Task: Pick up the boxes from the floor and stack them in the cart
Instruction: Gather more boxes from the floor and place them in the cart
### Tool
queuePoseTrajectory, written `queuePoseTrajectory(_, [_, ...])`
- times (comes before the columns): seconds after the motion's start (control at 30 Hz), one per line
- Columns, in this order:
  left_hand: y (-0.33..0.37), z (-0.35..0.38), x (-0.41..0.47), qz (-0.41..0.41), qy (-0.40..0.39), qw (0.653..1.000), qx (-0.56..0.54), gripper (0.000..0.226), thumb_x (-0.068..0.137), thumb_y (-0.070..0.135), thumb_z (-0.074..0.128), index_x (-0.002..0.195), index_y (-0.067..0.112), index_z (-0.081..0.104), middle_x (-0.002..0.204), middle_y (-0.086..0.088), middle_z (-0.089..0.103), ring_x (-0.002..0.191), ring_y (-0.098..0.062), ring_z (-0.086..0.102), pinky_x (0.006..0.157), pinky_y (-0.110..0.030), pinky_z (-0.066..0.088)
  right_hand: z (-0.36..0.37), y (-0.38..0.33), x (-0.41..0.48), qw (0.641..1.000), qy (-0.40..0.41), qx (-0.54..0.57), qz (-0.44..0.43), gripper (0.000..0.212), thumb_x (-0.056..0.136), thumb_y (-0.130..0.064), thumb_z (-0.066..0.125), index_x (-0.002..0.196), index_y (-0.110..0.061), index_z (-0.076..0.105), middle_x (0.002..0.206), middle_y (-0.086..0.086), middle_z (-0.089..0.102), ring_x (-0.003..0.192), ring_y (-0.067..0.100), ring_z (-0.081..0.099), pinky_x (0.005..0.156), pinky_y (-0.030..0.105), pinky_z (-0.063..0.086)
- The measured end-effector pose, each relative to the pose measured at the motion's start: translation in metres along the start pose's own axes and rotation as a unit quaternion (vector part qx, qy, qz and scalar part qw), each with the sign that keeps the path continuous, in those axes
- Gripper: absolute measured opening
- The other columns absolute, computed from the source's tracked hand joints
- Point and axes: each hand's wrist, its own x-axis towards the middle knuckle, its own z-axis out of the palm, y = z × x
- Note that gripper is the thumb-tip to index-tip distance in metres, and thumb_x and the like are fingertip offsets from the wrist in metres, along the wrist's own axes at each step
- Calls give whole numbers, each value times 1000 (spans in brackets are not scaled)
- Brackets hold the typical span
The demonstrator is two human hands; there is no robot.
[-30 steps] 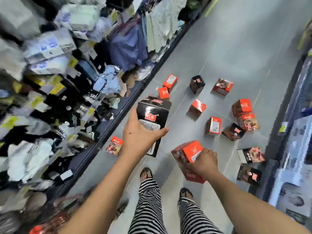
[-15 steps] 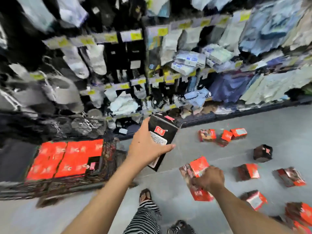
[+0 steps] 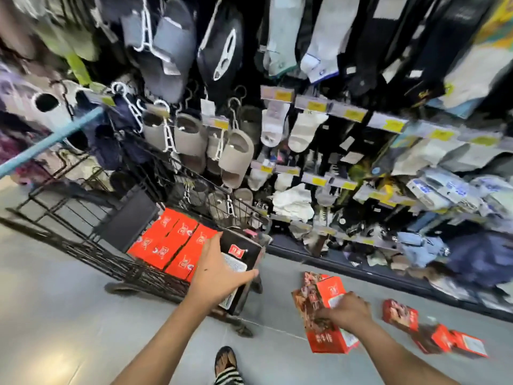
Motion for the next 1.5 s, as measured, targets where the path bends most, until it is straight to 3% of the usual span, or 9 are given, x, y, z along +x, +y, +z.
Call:
queuePoseTrajectory(0.13, [-32, -36, 30, -50, 50, 997, 22, 84, 41, 75, 76, 110, 34, 52, 102, 10, 60, 102, -17, 58, 89, -41, 51, -24, -59, 16, 999, -8, -24, -44, 65, 54, -75, 69, 92, -22, 62, 106, 0, 65, 102, 20, 60, 87, 28, 41])
queuePoseTrajectory(0.37, [-66, -90, 62, -111, 116, 986, 49, 82, 43, 55, 78, 111, 17, 51, 100, 1, 55, 101, -23, 50, 90, -42, 46, -69, -167, 21, 987, -19, -78, -139, 57, 59, -70, 73, 83, -20, 60, 94, 1, 64, 101, 22, 61, 85, 29, 42])
queuePoseTrajectory(0.47, [-82, -106, 77, -132, 130, 979, 80, 82, 40, 52, 74, 109, 14, 53, 103, -4, 54, 105, -27, 48, 93, -43, 45, -77, -210, 26, 978, -27, -94, -184, 86, 45, -82, 70, 94, -12, 65, 97, 4, 66, 95, 22, 61, 71, 27, 41])
queuePoseTrajectory(0.57, [-85, -123, 86, -141, 133, 976, 95, 90, 44, 45, 80, 121, 11, 47, 114, -8, 48, 112, -28, 44, 97, -40, 42, -83, -249, 27, 973, -45, -94, -204, 57, 58, -62, 79, 87, -15, 64, 89, 0, 65, 80, 15, 59, 58, 23, 39])
queuePoseTrajectory(0.8, [-115, -143, 122, -190, 164, 961, 112, 73, 45, 69, 68, 110, 38, 53, 92, 12, 60, 84, -12, 64, 69, -33, 56, -80, -326, 56, 949, -60, -163, -265, 54, 59, -62, 79, 84, -17, 63, 99, 1, 67, 85, 15, 59, 63, 23, 40])
queuePoseTrajectory(0.93, [-112, -148, 132, -220, 207, 942, 149, 82, 50, 49, 82, 115, 18, 44, 107, -3, 51, 97, -23, 54, 83, -35, 50, -76, -362, 79, 929, -54, -221, -292, 63, 63, -62, 76, 98, -13, 57, 113, 7, 63, 97, 21, 59, 70, 22, 42])
queuePoseTrajectory(1.13, [-120, -151, 152, -293, 213, 925, 116, 91, 62, 37, 85, 137, 21, 35, 115, -16, 50, 109, -34, 50, 86, -37, 47, -69, -403, 116, 898, -65, -280, -334, 59, 66, -61, 75, 100, -16, 60, 117, 5, 64, 99, 21, 58, 74, 25, 43])
queuePoseTrajectory(1.3, [-147, -157, 172, -327, 226, 916, 57, 97, 56, 41, 88, 136, 28, 35, 111, -3, 60, 99, -24, 60, 80, -31, 50, -53, -436, 129, 875, 3, -340, -344, 101, 58, -65, 78, 136, -13, 40, 141, 15, 39, 122, 26, 50, 92, 32, 47])
queuePoseTrajectory(1.5, [-211, -150, 200, -359, 228, 878, -220, 91, 61, -2, 86, 130, 29, 35, 107, 4, 62, 86, -21, 64, 83, -39, 54, -27, -467, 160, 905, -68, -269, -323, 95, 59, -59, 82, 128, -7, 42, 120, 11, 61, 111, 26, 58, 81, 27, 44])
